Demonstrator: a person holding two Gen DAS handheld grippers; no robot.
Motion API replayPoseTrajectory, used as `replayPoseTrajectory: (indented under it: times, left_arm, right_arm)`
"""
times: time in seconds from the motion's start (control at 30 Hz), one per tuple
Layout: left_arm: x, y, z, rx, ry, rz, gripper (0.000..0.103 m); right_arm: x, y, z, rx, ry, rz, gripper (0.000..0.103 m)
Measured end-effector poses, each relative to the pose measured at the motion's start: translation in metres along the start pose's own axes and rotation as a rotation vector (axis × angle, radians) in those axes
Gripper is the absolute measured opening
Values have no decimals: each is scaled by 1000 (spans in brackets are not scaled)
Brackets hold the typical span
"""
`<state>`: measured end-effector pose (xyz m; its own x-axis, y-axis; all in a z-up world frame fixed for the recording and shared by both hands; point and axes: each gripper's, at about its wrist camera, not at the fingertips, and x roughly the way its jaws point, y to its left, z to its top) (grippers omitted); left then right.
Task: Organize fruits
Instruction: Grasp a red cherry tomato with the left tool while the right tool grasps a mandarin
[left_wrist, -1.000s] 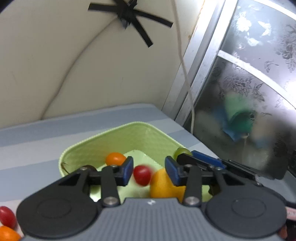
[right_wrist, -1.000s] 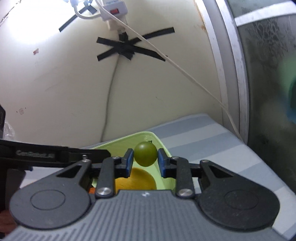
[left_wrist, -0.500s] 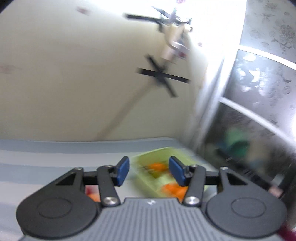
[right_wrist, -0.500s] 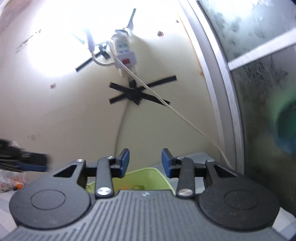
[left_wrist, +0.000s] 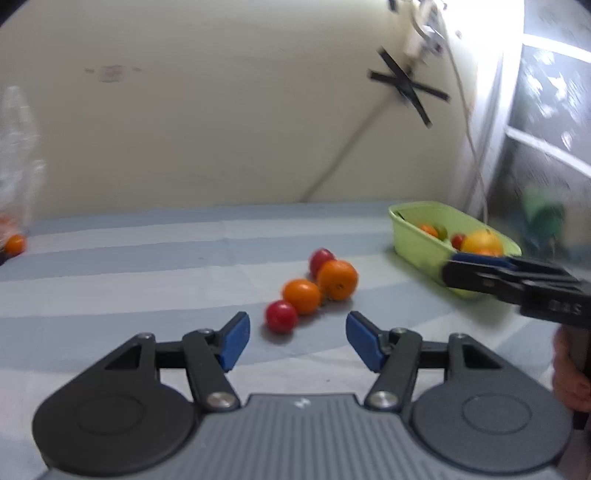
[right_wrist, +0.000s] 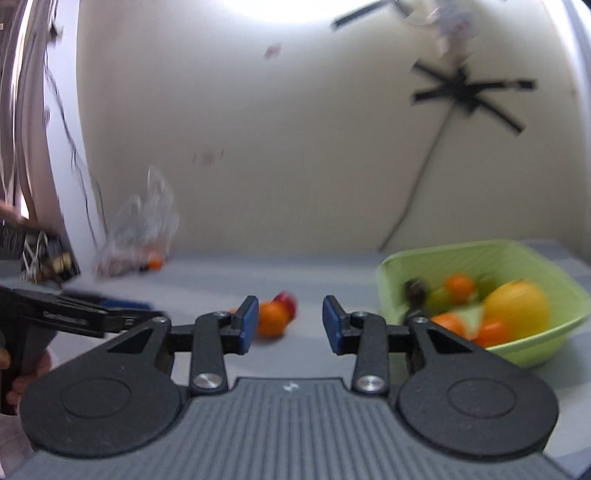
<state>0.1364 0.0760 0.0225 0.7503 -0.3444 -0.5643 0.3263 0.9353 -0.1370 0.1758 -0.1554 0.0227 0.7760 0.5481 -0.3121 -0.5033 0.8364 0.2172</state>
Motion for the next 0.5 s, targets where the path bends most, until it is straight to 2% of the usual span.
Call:
replayPoseTrajectory:
  times: [0.13, 0.3, 0.33, 0.37, 0.43, 0.5]
  left_arm:
    - [22, 4, -3, 52, 39, -4, 59]
    - [37, 12, -5, 60, 73, -5, 57]
    - [38, 14, -5, 53, 72, -13, 54]
    - [37, 16, -5, 46, 65, -25, 44]
    - [38, 18, -5, 35, 62, -39, 38]
    - [37, 20, -6, 23, 54, -37, 29]
  right_arm:
    - [36, 8, 1, 33, 66, 5, 41]
    - [69, 7, 5, 116, 137, 17, 42]
    - [77, 6, 6, 133, 151, 19, 43]
    - [81, 5, 6, 144, 163, 19, 43]
    - [92, 4, 4, 165, 191, 10, 43]
    - [95, 4, -2, 178, 230, 21, 37]
